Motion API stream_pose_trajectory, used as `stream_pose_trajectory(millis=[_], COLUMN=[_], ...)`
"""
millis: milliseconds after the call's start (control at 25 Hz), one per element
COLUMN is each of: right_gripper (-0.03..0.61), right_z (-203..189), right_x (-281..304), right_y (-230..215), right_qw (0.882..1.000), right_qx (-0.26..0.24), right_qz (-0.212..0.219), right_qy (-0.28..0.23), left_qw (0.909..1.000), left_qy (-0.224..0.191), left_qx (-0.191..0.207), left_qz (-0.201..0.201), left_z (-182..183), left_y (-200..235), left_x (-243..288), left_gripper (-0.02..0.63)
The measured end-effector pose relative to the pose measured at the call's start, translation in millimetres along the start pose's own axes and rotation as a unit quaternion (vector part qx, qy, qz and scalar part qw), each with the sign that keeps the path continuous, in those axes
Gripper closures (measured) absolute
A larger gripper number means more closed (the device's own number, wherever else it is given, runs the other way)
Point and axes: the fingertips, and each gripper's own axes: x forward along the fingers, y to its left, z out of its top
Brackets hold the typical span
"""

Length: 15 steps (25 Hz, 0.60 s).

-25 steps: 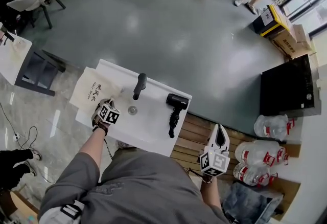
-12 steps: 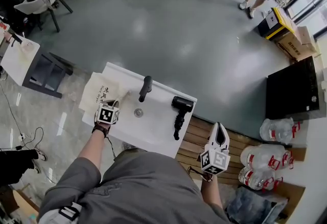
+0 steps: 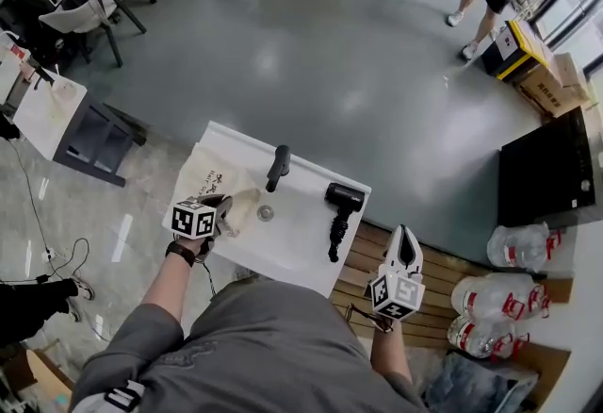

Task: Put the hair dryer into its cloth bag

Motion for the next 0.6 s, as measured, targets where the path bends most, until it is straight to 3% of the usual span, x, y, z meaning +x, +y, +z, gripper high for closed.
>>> stream_pose_trajectory(millis=[360, 600], right_gripper=[0.577, 0.577], right_z=[0, 11], right_x=[0, -2], right_y=[11, 20], right_qw=[1.0, 0.999], right_qx=[-0.001, -0.007], right_qz=[0.008, 0.026], right_qy=[-0.004, -0.023], left_qw=[0.9961, 0.9921], left_qy=[-0.021, -0.022], left_qx=[-0.033, -0.053], left_qz=[-0.08, -0.112], left_z=[5, -6], left_y=[-51, -71], left_x=[-19, -23], left_gripper=[0.594, 0.594])
